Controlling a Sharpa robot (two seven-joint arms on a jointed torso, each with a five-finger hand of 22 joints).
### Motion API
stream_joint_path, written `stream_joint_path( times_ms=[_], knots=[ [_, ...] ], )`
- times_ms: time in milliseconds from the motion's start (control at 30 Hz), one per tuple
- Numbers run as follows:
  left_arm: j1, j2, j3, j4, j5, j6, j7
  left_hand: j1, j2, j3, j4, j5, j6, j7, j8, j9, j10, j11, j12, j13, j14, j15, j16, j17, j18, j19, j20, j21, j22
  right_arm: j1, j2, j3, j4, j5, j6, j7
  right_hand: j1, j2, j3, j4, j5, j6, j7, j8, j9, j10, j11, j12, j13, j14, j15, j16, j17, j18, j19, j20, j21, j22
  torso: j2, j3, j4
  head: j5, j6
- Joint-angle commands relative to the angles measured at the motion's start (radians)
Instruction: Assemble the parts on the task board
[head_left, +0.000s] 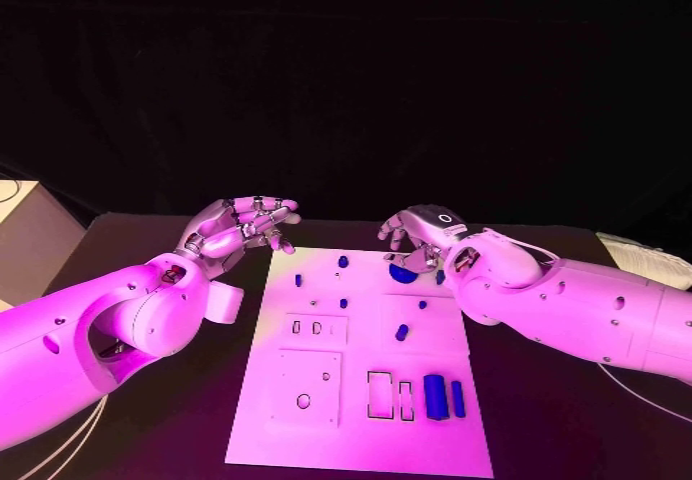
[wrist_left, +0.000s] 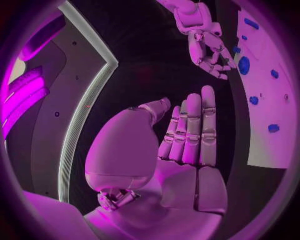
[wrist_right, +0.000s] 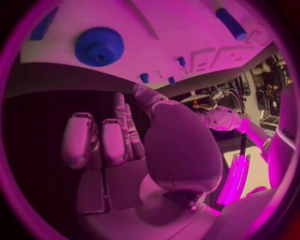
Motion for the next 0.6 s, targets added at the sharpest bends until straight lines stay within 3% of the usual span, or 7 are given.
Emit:
stream_joint_path(
  times_ms=[33,67,100,267,400,600],
  knots=[
    [0.001,0.001,0.001,-0.006,-0.009,0.022,0.006,0.0,-0.007,0.004,0.0,0.002,-0.005,0.009,0.004,0.002,-0.009,0.001,0.006,0.001,-0.005,0.003,-0.005,-0.001,0.01,-0.007,0.002,0.005,0.001,0.005,-0.03,0.002,0.019,0.117,0.019,-0.009,-0.022,0.004,-0.055,0.015,0.059,-0.004,-0.006,0.012,0.01,0.078,-0.027,0.761,0.769,0.047,-0.008,0.097,0.175,-0.039,0.037,-0.011,0.091,0.11,-0.008,0.0069,-0.0112,0.0,0.002],
    [0.001,0.001,0.001,-0.009,-0.016,0.024,0.006,0.0,-0.007,0.004,0.0,0.002,-0.005,0.009,0.004,0.002,-0.009,0.001,0.006,0.001,-0.005,0.003,-0.005,-0.001,0.01,-0.007,0.002,0.005,0.001,0.007,-0.04,0.003,0.021,0.123,0.033,-0.016,-0.04,0.007,-0.064,0.035,0.085,-0.005,-0.005,0.018,0.013,0.184,-0.021,1.054,1.092,0.076,0.002,0.173,0.331,-0.055,0.066,-0.003,0.161,0.196,-0.009,0.0076,-0.0121,0.0,0.002],
    [0.001,0.001,0.001,-0.011,-0.022,0.025,0.006,0.0,-0.007,0.004,0.0,0.002,-0.005,0.009,0.004,0.002,-0.009,0.001,0.006,0.001,-0.005,0.003,-0.005,-0.001,0.01,-0.007,0.002,0.005,0.001,0.008,-0.047,0.003,0.021,0.129,0.044,-0.021,-0.041,0.008,-0.068,0.047,0.096,-0.008,0.001,0.023,0.014,0.21,-0.015,1.129,1.181,0.085,0.003,0.2,0.391,-0.064,0.079,0.009,0.197,0.241,-0.011,0.009,-0.0131,0.001,0.001],
    [0.0,0.003,0.0,-0.018,-0.04,0.031,0.005,-0.002,-0.007,0.005,0.0,0.002,-0.005,0.009,0.004,0.002,-0.009,0.001,0.007,0.001,-0.005,0.003,-0.005,-0.001,0.01,-0.008,0.002,0.007,0.002,0.01,-0.069,0.005,0.01,0.167,0.106,-0.043,-0.043,0.006,-0.1,0.071,0.096,-0.033,0.012,0.018,0.012,0.257,-0.005,1.191,1.259,0.098,0.017,0.226,0.457,-0.075,0.096,0.018,0.239,0.293,-0.013,0.0137,-0.0148,-0.001,-0.004],
    [0.0,0.006,0.0,-0.019,-0.045,0.031,0.002,-0.002,-0.007,0.005,0.0,0.002,-0.005,0.009,0.004,0.002,-0.009,0.001,0.008,0.002,-0.005,0.003,-0.005,-0.001,0.01,-0.009,0.002,0.007,0.003,0.009,-0.066,0.004,-0.009,0.178,0.139,-0.052,-0.034,0.011,-0.129,0.083,0.104,-0.036,0.014,0.02,0.013,0.281,-0.002,1.216,1.291,0.103,0.021,0.234,0.482,-0.085,0.114,0.023,0.273,0.336,-0.012,0.0122,-0.0136,-0.003,-0.006],
    [0.0,0.005,0.0,-0.019,-0.044,0.028,-0.002,-0.003,-0.008,0.005,0.001,0.002,-0.005,0.01,0.004,0.002,-0.009,0.001,0.008,0.002,-0.005,0.003,-0.005,-0.001,0.01,-0.009,0.002,0.008,0.003,0.0,-0.051,0.001,-0.027,0.18,0.168,-0.062,-0.034,0.011,-0.157,0.099,0.106,-0.044,0.017,0.019,0.013,0.291,0.0,1.225,1.302,0.105,0.023,0.238,0.494,-0.09,0.123,0.025,0.29,0.358,-0.01,0.0137,-0.012,-0.003,-0.013]
  ],
)
